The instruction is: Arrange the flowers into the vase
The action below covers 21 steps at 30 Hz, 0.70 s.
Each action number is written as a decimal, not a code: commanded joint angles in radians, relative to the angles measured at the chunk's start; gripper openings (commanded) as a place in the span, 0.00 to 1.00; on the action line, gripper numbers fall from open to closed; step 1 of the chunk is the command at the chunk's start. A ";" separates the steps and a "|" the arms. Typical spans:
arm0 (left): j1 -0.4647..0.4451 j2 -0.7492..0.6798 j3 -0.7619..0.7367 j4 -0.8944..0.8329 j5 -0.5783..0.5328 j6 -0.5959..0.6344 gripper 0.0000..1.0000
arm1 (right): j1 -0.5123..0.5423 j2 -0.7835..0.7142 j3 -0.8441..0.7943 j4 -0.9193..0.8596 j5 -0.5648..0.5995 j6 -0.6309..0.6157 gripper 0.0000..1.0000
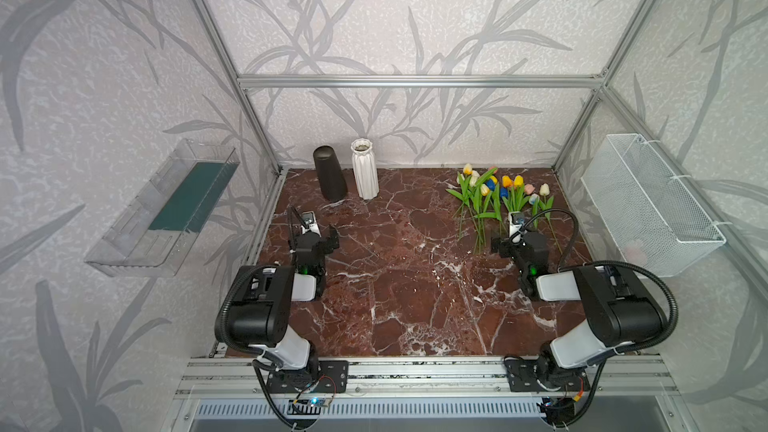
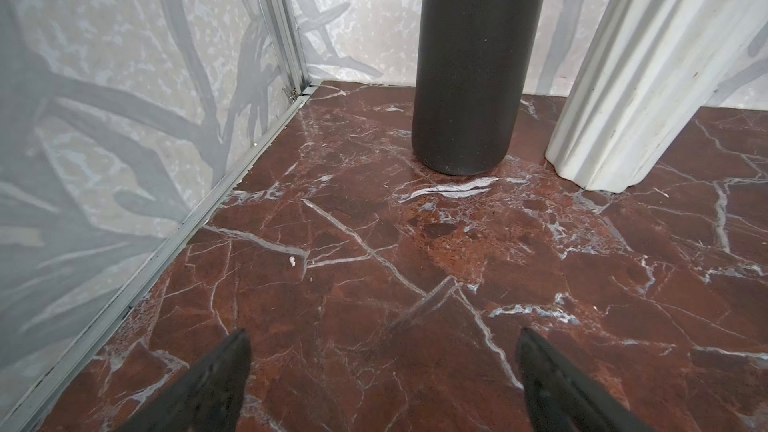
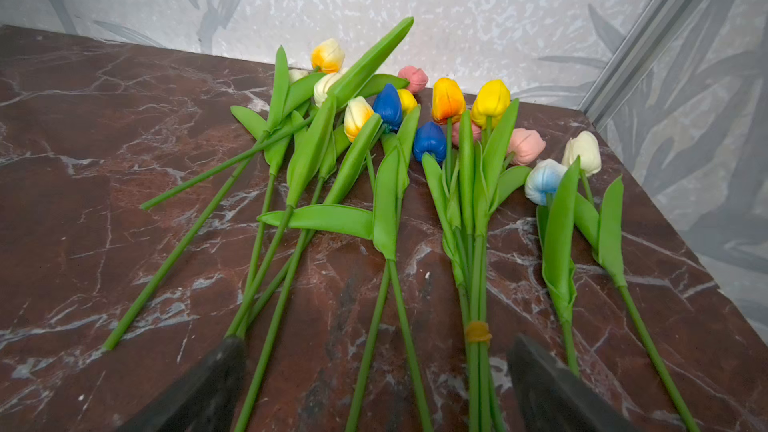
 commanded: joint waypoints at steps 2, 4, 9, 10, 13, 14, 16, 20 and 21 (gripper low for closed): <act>0.004 -0.011 0.000 -0.003 -0.007 -0.001 1.00 | 0.001 -0.003 0.011 0.014 -0.026 -0.001 0.99; 0.004 -0.011 0.000 -0.005 -0.008 -0.001 1.00 | 0.001 -0.003 0.011 0.011 -0.026 -0.002 0.99; 0.004 -0.009 0.000 -0.003 -0.008 -0.001 1.00 | 0.001 -0.002 0.009 0.018 -0.026 -0.003 0.99; 0.004 -0.010 0.000 -0.004 -0.008 -0.001 1.00 | 0.001 0.001 0.009 0.024 -0.026 -0.002 0.99; 0.004 -0.010 0.000 -0.004 -0.008 -0.001 0.99 | -0.006 0.000 0.011 0.015 -0.038 0.005 0.99; 0.004 -0.010 0.000 -0.004 -0.007 -0.001 0.99 | -0.007 0.000 0.011 0.016 -0.039 0.004 0.99; 0.005 -0.011 0.000 -0.003 -0.008 -0.001 1.00 | -0.007 -0.001 0.011 0.016 -0.039 0.004 0.99; 0.004 -0.010 0.000 -0.003 -0.008 0.000 0.99 | -0.007 0.000 0.011 0.017 -0.038 0.004 0.99; 0.004 -0.011 0.000 -0.003 -0.009 -0.001 0.99 | -0.007 0.000 0.011 0.018 -0.038 0.004 0.99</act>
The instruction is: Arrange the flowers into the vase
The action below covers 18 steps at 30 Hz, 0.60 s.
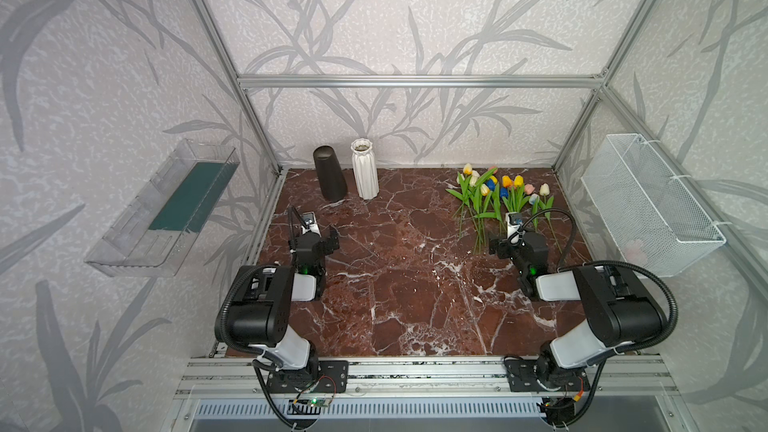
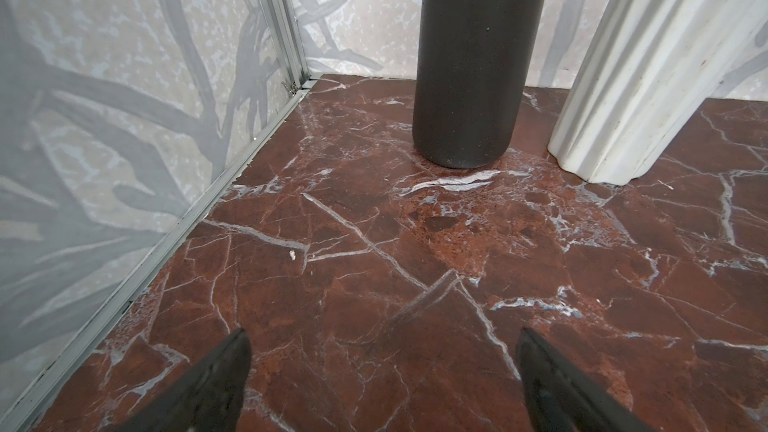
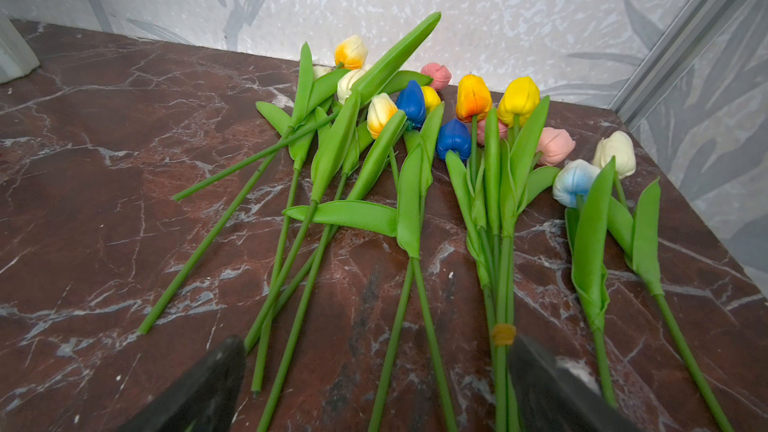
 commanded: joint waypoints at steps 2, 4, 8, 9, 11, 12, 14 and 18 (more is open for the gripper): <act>0.004 -0.010 0.001 0.008 -0.007 -0.001 0.99 | -0.005 0.000 0.012 0.017 -0.008 0.001 0.99; 0.004 -0.010 0.000 0.008 -0.007 -0.001 0.99 | -0.005 -0.001 0.011 0.018 -0.009 0.002 0.99; 0.001 -0.018 -0.012 0.031 0.001 0.005 1.00 | 0.005 -0.012 -0.008 0.044 0.043 0.009 0.99; -0.004 -0.037 -0.024 0.040 0.018 0.018 1.00 | 0.016 -0.041 -0.026 0.059 0.102 0.012 0.99; -0.044 -0.145 -0.043 -0.013 -0.005 0.062 1.00 | 0.033 -0.173 -0.041 -0.018 0.132 -0.002 0.99; -0.073 -0.207 -0.040 -0.065 -0.039 0.087 0.99 | 0.052 -0.243 -0.033 -0.082 0.152 -0.015 0.99; -0.136 -0.356 0.003 -0.238 -0.090 0.074 0.99 | 0.080 -0.415 0.015 -0.289 0.152 0.025 0.99; -0.144 -0.434 0.151 -0.377 0.155 0.005 0.99 | 0.086 -0.544 0.117 -0.426 0.020 0.100 0.99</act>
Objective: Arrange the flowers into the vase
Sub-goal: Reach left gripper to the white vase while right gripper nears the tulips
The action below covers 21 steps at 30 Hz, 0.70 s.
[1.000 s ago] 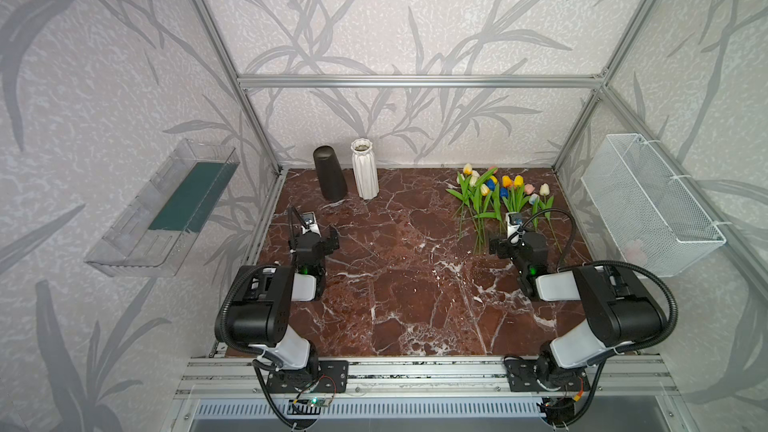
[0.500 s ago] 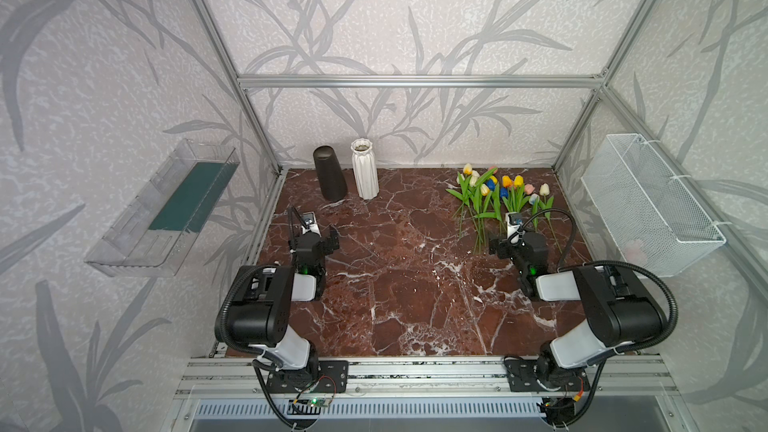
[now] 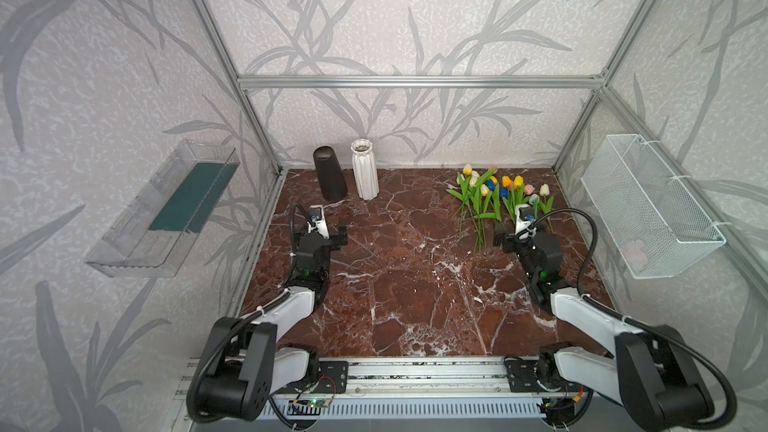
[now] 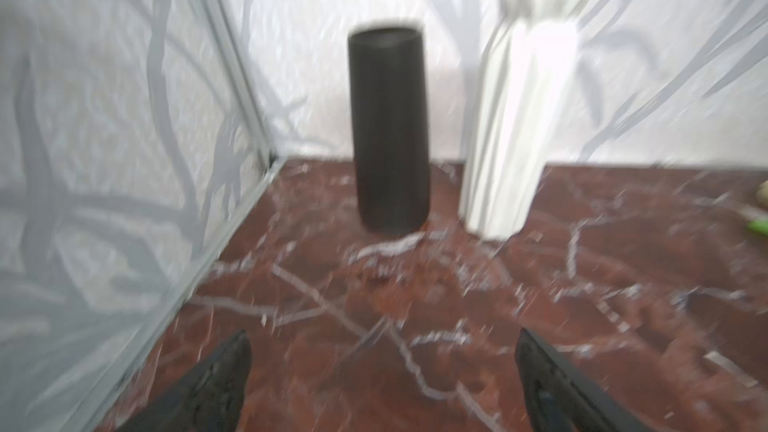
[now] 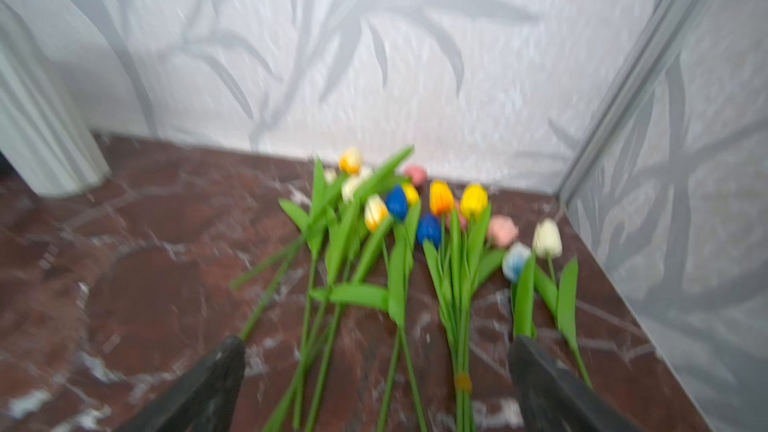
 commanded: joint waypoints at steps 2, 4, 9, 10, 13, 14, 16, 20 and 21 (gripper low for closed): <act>-0.006 0.053 0.200 -0.108 0.167 -0.039 0.99 | 0.004 -0.040 0.138 -0.182 -0.102 0.092 0.99; -0.005 0.139 0.314 -0.140 0.207 -0.032 0.99 | 0.005 -0.015 0.200 -0.218 -0.170 0.122 0.99; -0.006 0.362 0.516 -0.103 0.279 -0.049 0.99 | 0.044 0.087 0.217 -0.091 -0.290 0.178 0.99; -0.004 0.403 0.541 -0.077 0.287 -0.059 0.99 | 0.052 0.101 0.212 -0.067 -0.302 0.195 0.99; -0.008 0.501 0.633 -0.084 0.330 -0.071 0.99 | 0.069 0.103 0.197 -0.039 -0.320 0.247 0.99; -0.010 0.530 0.661 -0.088 0.339 -0.075 0.99 | 0.074 0.095 0.188 -0.034 -0.328 0.250 0.99; -0.015 0.579 0.697 -0.074 0.339 -0.066 0.99 | 0.084 0.077 0.168 -0.029 -0.329 0.238 0.99; -0.021 0.657 0.762 -0.070 0.329 -0.047 0.99 | 0.087 0.030 0.135 -0.036 -0.315 0.227 0.99; -0.023 0.671 0.773 -0.070 0.329 -0.044 0.99 | 0.087 0.018 0.132 -0.040 -0.317 0.227 0.99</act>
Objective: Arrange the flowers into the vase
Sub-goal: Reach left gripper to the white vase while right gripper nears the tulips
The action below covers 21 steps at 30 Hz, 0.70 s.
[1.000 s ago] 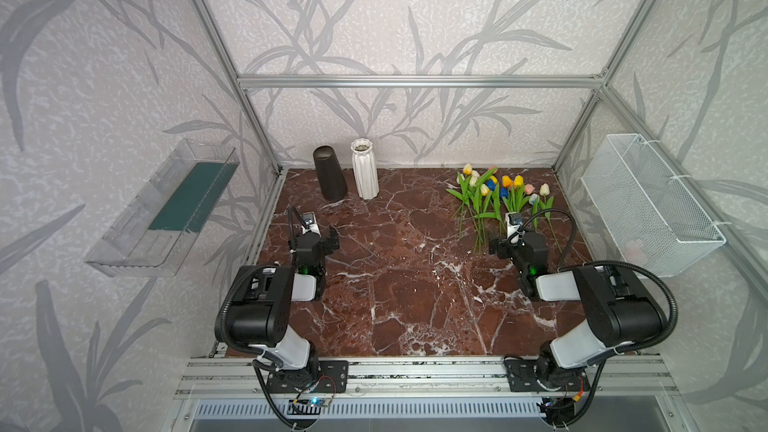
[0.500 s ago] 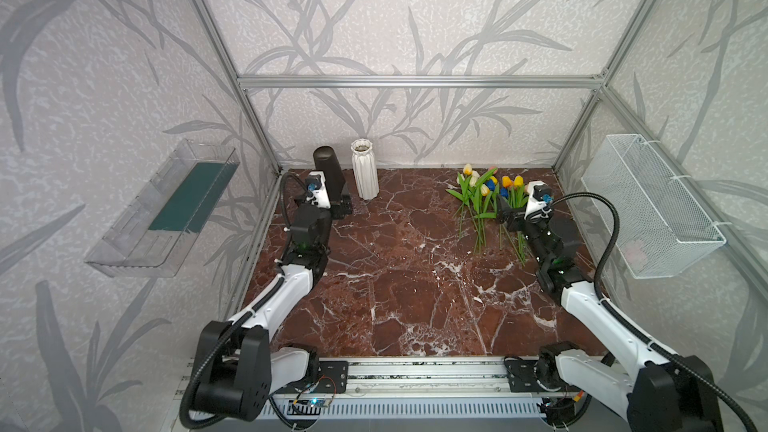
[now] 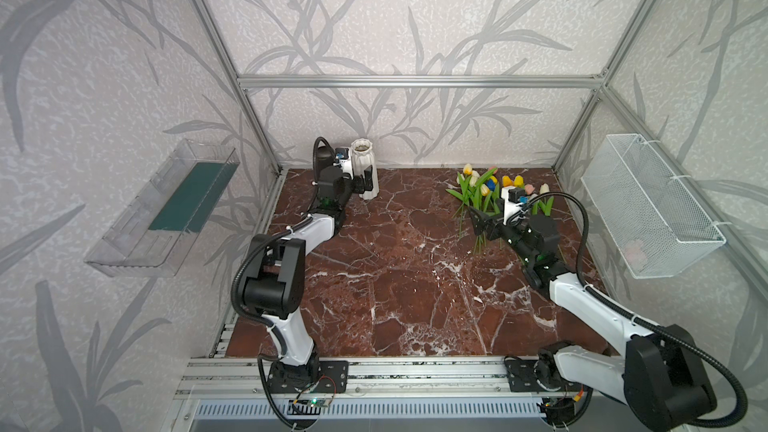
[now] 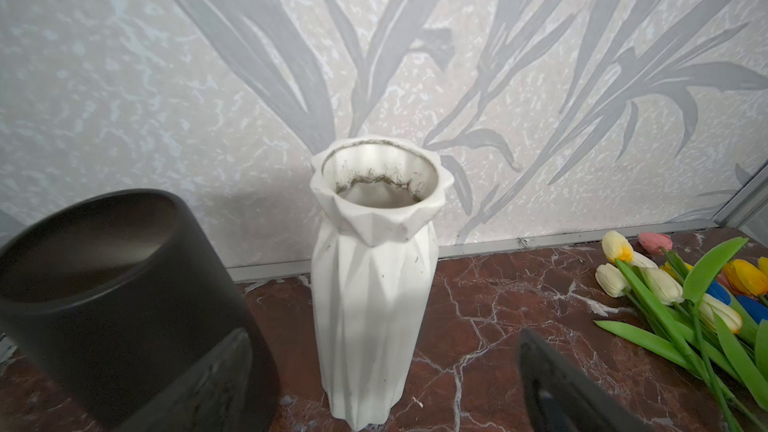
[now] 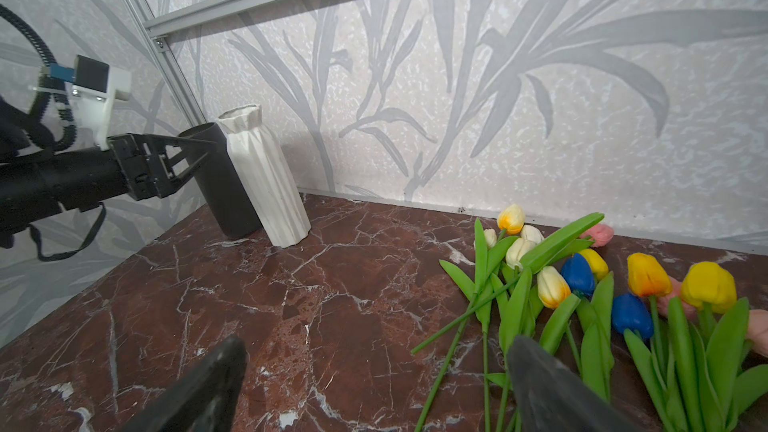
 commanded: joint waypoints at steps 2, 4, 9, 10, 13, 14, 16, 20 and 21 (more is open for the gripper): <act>-0.006 0.062 0.083 0.024 0.005 0.020 0.99 | 0.003 -0.069 -0.025 0.042 -0.023 0.003 0.99; -0.006 0.099 0.111 0.022 -0.006 0.023 0.99 | 0.003 -0.083 -0.043 0.075 -0.028 -0.002 0.99; -0.006 0.163 0.160 0.043 -0.009 0.027 0.99 | 0.003 -0.117 -0.049 0.086 -0.047 -0.013 0.99; -0.006 0.176 0.170 0.045 -0.012 0.032 0.99 | 0.003 -0.121 -0.055 0.098 -0.053 -0.018 0.99; -0.006 0.211 0.191 0.065 -0.021 0.036 0.99 | 0.003 -0.142 -0.077 0.123 -0.051 -0.025 0.99; -0.006 0.221 0.197 0.069 -0.020 0.039 0.99 | 0.003 -0.150 -0.085 0.128 -0.048 -0.022 0.99; -0.006 0.237 0.205 0.080 -0.016 0.048 0.99 | 0.003 -0.169 -0.103 0.137 -0.047 -0.018 0.99; -0.003 0.272 0.212 0.132 -0.021 0.071 0.99 | 0.003 -0.218 -0.134 0.132 -0.063 -0.035 0.99; -0.003 0.278 0.213 0.139 -0.017 0.073 0.98 | 0.003 -0.235 -0.139 0.119 -0.056 -0.039 0.99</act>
